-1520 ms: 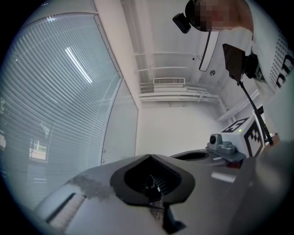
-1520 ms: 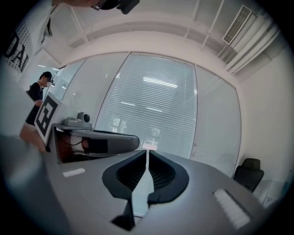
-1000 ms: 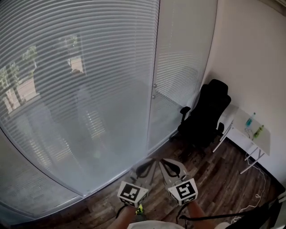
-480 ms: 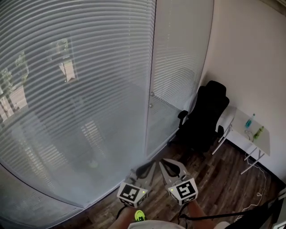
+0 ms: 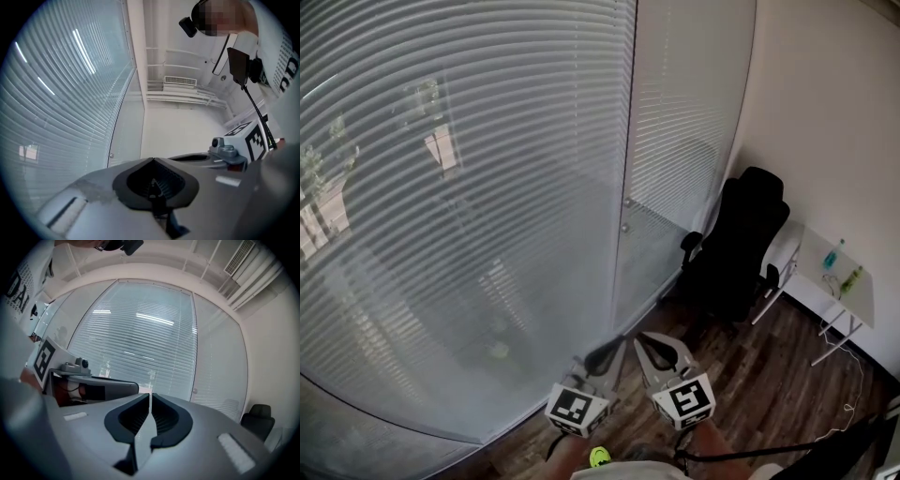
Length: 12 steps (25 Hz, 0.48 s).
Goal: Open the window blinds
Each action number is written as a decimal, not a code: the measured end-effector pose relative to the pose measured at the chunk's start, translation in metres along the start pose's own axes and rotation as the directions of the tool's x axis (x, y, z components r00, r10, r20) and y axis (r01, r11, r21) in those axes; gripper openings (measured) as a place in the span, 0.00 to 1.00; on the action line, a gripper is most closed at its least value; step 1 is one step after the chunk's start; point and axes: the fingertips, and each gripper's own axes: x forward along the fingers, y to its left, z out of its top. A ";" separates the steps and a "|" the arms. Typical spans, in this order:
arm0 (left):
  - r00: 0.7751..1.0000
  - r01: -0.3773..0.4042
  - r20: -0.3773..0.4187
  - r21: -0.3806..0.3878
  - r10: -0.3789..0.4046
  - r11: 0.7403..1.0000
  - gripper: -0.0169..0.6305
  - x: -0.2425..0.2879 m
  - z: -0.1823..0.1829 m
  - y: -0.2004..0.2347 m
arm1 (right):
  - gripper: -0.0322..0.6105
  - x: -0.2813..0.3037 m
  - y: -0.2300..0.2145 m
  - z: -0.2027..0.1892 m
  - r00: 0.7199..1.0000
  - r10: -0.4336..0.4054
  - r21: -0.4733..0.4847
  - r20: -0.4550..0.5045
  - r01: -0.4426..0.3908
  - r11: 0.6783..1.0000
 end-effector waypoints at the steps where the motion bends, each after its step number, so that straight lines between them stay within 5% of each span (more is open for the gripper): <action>1: 1.000 0.001 -0.001 0.000 -0.001 1.000 0.01 0.001 -0.004 0.002 | 0.09 0.003 0.000 -0.002 1.000 0.004 0.005 -0.001 -0.004 1.000; 12: 0.998 -0.055 -0.001 0.000 0.055 0.998 0.01 0.058 -0.023 0.030 | 0.09 0.043 -0.046 -0.025 0.998 0.067 -0.017 0.006 -0.067 0.998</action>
